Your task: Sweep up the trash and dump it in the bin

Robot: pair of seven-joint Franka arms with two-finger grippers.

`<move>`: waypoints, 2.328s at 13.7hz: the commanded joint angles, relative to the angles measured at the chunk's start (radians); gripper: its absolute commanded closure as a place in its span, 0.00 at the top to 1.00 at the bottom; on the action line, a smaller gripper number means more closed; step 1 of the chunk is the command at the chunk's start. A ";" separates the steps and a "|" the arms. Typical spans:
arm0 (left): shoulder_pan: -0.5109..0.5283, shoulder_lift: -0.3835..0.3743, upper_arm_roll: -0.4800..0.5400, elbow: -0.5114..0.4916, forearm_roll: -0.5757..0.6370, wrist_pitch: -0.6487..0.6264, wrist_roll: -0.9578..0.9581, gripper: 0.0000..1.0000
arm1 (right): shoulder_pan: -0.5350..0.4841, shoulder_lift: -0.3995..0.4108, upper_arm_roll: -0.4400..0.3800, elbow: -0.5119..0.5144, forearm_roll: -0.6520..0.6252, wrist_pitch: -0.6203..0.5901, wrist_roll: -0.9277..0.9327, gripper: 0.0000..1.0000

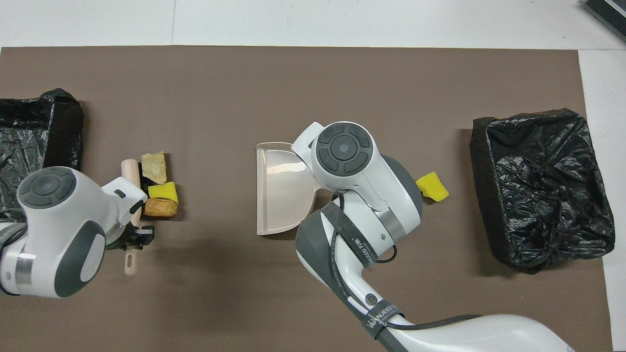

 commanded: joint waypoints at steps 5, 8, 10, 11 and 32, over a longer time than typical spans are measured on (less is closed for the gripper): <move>-0.018 0.017 -0.223 0.027 -0.119 0.109 -0.019 0.00 | -0.007 -0.006 0.006 -0.018 0.020 0.024 0.000 0.00; -0.066 0.020 -0.275 0.039 -0.147 0.120 -0.050 0.00 | -0.007 -0.006 0.004 -0.018 0.020 0.024 0.000 0.00; -0.107 0.015 -0.273 0.041 -0.138 0.104 -0.054 0.00 | -0.007 -0.008 0.006 -0.018 0.020 0.020 0.000 0.00; -0.109 0.019 -0.273 0.056 -0.133 0.091 -0.054 0.00 | -0.007 -0.008 0.006 -0.018 0.020 0.020 0.000 0.00; -0.037 0.144 -0.266 0.161 -0.077 0.052 -0.045 0.00 | -0.024 -0.033 0.006 -0.190 0.058 0.280 -0.019 0.00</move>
